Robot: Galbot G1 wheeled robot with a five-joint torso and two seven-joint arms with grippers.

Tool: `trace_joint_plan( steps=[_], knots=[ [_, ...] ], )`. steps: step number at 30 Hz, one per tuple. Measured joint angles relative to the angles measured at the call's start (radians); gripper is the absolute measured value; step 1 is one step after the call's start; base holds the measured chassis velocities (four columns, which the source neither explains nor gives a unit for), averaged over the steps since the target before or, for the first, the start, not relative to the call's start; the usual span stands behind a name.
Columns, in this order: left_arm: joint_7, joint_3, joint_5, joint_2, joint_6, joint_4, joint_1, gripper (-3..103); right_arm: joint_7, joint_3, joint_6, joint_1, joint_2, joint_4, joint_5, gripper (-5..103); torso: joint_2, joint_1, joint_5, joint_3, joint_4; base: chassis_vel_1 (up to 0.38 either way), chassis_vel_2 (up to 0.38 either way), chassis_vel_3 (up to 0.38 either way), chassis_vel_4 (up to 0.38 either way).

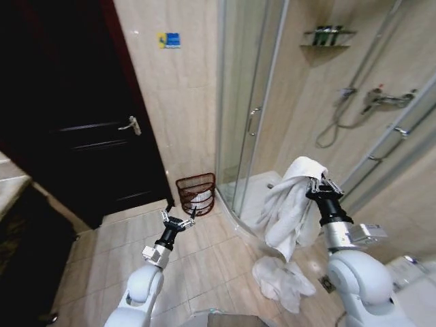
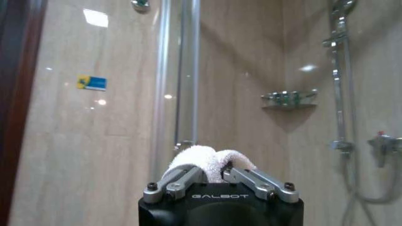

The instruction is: Discard the used towel into the hamper.

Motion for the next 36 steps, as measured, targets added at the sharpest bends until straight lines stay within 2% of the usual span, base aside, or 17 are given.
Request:
trace_joint_plan(
  steps=[26,36],
  knots=[
    [-0.002,-0.004,0.005,-0.004,-0.023,0.014,0.005,100,-0.015,-0.014,0.001,-0.012,0.031,0.012,-0.036,7,0.000,0.000,0.0000,0.000,0.0001,0.077,0.082,0.086,0.086],
    [0.000,0.003,-0.001,-0.017,-0.050,0.034,-0.001,100,-0.060,-0.016,-0.007,0.001,0.046,-0.009,-0.061,7,0.000,0.000,0.0000,0.000,-0.0001,0.013,0.012,0.009,0.017]
  ],
)
